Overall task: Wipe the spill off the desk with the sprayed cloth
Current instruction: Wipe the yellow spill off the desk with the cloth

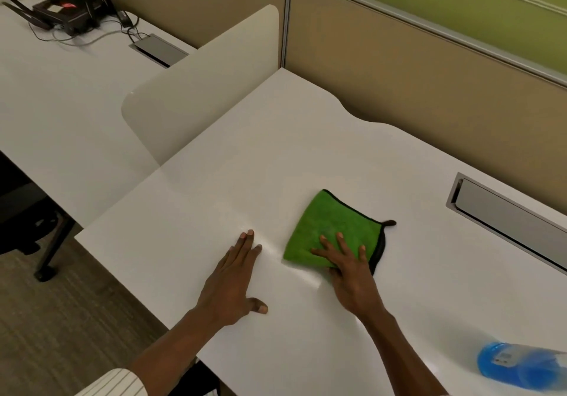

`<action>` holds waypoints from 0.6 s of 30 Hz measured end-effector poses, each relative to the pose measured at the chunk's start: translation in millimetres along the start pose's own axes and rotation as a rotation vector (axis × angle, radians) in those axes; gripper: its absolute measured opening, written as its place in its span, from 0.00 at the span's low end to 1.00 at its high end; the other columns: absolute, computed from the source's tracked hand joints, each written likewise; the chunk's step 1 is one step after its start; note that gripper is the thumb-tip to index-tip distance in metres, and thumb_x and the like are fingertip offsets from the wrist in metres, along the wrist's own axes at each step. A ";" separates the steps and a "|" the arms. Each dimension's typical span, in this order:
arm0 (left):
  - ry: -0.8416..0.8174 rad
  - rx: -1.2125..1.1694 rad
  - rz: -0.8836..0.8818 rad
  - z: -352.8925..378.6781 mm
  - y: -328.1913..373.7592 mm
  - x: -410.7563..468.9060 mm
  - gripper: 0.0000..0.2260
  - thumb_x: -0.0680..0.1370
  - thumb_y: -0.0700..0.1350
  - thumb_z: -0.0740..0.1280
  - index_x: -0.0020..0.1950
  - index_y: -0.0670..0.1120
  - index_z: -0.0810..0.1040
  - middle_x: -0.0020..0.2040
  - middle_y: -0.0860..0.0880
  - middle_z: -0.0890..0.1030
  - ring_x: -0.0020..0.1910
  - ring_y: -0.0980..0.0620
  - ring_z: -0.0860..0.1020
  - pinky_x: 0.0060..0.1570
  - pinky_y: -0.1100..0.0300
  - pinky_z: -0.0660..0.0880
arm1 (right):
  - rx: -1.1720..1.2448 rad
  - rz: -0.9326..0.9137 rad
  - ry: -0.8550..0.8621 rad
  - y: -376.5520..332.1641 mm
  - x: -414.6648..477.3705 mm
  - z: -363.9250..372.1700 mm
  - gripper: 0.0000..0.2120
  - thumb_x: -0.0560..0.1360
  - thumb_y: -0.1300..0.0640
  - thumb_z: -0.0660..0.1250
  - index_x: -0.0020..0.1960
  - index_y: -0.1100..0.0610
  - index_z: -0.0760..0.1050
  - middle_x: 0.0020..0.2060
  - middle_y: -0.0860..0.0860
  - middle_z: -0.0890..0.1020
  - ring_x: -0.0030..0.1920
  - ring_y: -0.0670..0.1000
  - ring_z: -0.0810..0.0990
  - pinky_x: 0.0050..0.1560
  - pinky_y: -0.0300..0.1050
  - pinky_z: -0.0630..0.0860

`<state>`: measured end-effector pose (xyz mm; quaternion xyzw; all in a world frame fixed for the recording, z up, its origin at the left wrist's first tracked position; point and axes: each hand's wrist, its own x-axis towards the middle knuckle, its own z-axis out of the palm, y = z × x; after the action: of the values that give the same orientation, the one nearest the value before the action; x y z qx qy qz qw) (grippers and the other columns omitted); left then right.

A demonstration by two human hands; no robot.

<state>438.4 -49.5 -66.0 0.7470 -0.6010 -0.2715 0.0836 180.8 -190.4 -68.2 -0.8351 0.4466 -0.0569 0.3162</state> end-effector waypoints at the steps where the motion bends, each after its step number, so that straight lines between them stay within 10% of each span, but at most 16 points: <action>1: 0.001 -0.004 0.000 0.1 0.4 -0.5 0.61 0.71 0.65 0.79 0.89 0.50 0.42 0.85 0.56 0.27 0.85 0.56 0.29 0.83 0.61 0.41 | 0.019 0.034 0.012 7.2 -4.3 -5.5 0.26 0.81 0.66 0.64 0.72 0.42 0.76 0.79 0.40 0.68 0.85 0.51 0.51 0.82 0.69 0.43; 9: -0.029 0.010 -0.001 -4.3 3.0 -1.2 0.60 0.72 0.65 0.78 0.88 0.49 0.41 0.85 0.53 0.27 0.84 0.54 0.28 0.84 0.60 0.38 | -0.113 0.309 0.053 14.6 91.5 -45.5 0.26 0.84 0.59 0.60 0.78 0.39 0.68 0.84 0.45 0.60 0.85 0.58 0.48 0.78 0.78 0.43; 18: -0.008 0.009 -0.001 -1.5 0.7 -0.2 0.61 0.70 0.66 0.79 0.89 0.50 0.43 0.86 0.54 0.29 0.85 0.55 0.30 0.84 0.60 0.41 | -0.162 0.027 -0.098 -26.0 87.9 -6.2 0.27 0.84 0.58 0.61 0.79 0.38 0.66 0.84 0.44 0.56 0.85 0.57 0.42 0.78 0.76 0.36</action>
<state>438.5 -49.8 -64.4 0.7466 -0.6022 -0.2718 0.0777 249.2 -251.5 -64.8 -0.8535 0.4451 0.0247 0.2698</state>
